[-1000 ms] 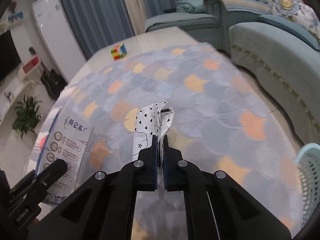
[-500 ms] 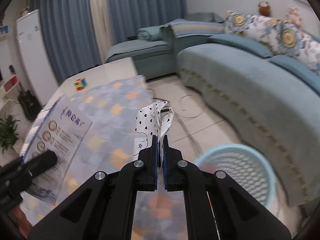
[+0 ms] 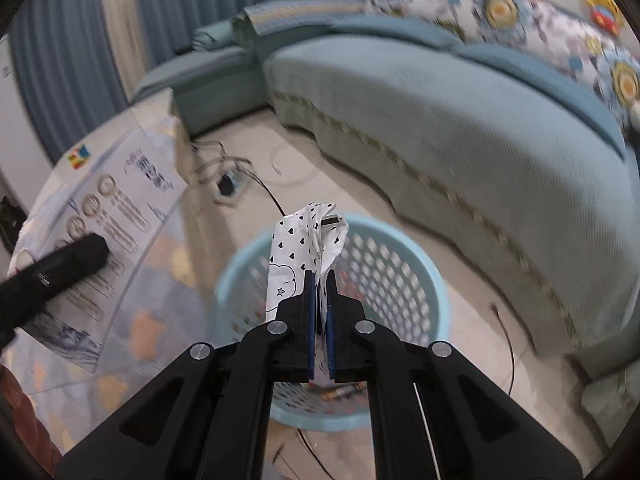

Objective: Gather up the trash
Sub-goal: 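Carry the wrapper and carton over the blue basket and open both tools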

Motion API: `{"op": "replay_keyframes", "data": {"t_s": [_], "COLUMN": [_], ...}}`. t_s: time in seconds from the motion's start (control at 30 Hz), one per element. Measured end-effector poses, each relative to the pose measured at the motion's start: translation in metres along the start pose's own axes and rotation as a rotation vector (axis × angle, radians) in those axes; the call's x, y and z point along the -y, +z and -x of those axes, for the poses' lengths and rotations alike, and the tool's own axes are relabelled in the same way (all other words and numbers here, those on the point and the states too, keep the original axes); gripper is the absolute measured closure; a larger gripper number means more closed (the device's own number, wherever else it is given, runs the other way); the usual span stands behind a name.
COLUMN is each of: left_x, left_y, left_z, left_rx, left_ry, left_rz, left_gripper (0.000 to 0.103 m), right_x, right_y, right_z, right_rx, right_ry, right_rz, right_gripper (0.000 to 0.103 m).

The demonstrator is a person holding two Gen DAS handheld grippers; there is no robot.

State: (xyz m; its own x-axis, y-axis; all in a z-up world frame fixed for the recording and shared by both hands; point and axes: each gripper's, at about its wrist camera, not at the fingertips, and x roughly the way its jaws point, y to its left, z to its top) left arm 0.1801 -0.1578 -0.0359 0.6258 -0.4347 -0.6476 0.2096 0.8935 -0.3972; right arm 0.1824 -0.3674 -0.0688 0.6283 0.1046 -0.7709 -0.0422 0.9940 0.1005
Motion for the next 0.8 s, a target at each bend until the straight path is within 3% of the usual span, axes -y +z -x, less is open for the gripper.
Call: {"op": "replay_keyframes", "data": {"t_s": [0.3, 0.57, 0.67, 0.73, 0.8], "left_x": [0.016, 0.017, 0.021, 0.025, 0.028], "left_y": [-0.016, -0.02, -0.019, -0.018, -0.017], "left_z": [-0.043, -0.059, -0.063, -0.066, -0.069], "left_rx": [-0.078, -0.106, -0.109, -0.11, -0.109], "left_ry": [-0.038, -0.048, -0.052, -0.057, -0.067], "left_rz": [-0.036, -0.034, -0.039, -0.038, -0.041], "left_gripper": [0.068, 0.068, 0.068, 0.068, 0.068], "right_x": [0.033, 0.056, 0.066, 0.072, 0.078], "right_y": [-0.03, -0.044, -0.045, -0.047, -0.048], "right_z": [-0.052, -0.069, -0.067, -0.062, -0.055], "right_rx": [-0.153, -0.206, -0.205, -0.188, -0.164], "right_ry": [-0.007, 0.032, 0.046, 0.036, 0.028], "right_rz": [-0.023, -0.091, -0.12, -0.133, -0.152], "right_gripper": [0.099, 0.095, 0.084, 0.071, 0.049]}}
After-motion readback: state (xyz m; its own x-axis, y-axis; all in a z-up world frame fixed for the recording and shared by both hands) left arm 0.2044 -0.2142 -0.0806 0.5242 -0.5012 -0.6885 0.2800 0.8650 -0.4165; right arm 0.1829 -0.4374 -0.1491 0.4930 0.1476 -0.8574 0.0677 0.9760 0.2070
